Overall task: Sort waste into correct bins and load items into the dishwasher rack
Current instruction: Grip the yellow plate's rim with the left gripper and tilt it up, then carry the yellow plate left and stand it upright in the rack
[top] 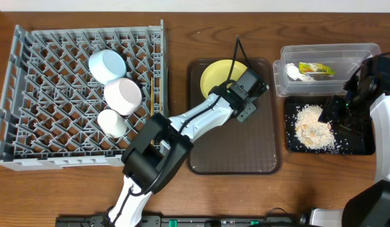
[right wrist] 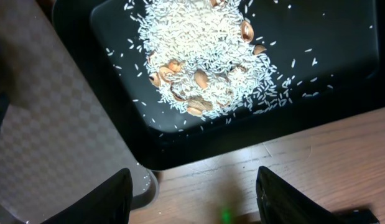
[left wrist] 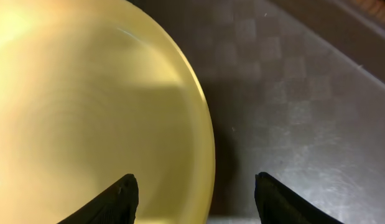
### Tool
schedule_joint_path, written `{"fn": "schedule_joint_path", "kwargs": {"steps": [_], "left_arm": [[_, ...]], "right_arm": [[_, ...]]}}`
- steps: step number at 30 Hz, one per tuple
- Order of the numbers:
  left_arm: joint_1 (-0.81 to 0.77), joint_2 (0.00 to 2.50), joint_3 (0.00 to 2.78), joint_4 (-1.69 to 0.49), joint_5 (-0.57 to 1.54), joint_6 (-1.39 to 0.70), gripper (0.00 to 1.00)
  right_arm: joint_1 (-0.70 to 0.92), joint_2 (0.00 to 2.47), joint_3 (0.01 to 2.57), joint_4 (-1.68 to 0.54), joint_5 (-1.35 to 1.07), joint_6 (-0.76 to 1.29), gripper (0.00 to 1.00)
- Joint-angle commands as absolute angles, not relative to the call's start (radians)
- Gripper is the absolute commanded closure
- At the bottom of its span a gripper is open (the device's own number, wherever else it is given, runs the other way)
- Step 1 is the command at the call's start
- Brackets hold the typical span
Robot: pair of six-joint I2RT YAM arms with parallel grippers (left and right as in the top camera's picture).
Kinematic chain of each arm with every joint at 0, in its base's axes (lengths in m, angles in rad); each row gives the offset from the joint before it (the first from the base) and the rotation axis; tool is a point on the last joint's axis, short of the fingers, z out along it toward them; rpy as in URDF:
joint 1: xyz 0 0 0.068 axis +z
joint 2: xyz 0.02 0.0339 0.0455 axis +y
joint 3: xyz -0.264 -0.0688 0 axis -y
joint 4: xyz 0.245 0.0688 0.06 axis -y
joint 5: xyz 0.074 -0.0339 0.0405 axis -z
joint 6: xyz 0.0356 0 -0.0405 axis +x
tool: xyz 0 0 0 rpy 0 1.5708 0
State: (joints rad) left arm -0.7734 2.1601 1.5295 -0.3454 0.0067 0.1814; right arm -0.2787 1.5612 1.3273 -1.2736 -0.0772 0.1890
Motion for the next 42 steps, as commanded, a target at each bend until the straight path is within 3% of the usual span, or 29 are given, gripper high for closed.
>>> {"fn": "schedule_joint_path", "kwargs": {"steps": [1,4,12,14,21,32,36,42], "left_arm": [[-0.768,2.193,1.536,-0.344,-0.046,0.191,0.39],[-0.768,2.201,1.535,-0.355,-0.046,0.190,0.45],[-0.769,2.201,1.533,-0.392,-0.046,0.189,0.89],[-0.770,2.201,1.533,-0.411,-0.046,0.187,0.94],[-0.783,2.143,1.537,-0.475,-0.045,0.179,0.94],[-0.760,1.770,1.537,-0.638,0.002,0.120,0.94],[-0.677,1.647,1.537,-0.678,0.129,0.058,0.94],[-0.418,1.551,1.537,-0.697,0.473,-0.091,0.94]], "right_arm": [[-0.287,1.542,1.333,-1.280,-0.083,0.178,0.39],[-0.287,1.542,1.333,-1.276,-0.083,0.178,0.38],[-0.287,1.542,1.333,-1.276,-0.083,0.178,0.38],[-0.287,1.542,1.333,-1.276,-0.083,0.178,0.39],[-0.287,1.542,1.333,-1.274,-0.083,0.178,0.38],[-0.287,1.542,1.333,-1.275,-0.083,0.178,0.38],[-0.287,1.542,1.333,-1.275,-0.083,0.178,0.38],[-0.287,1.542,1.333,-1.277,-0.083,0.178,0.38]]}}
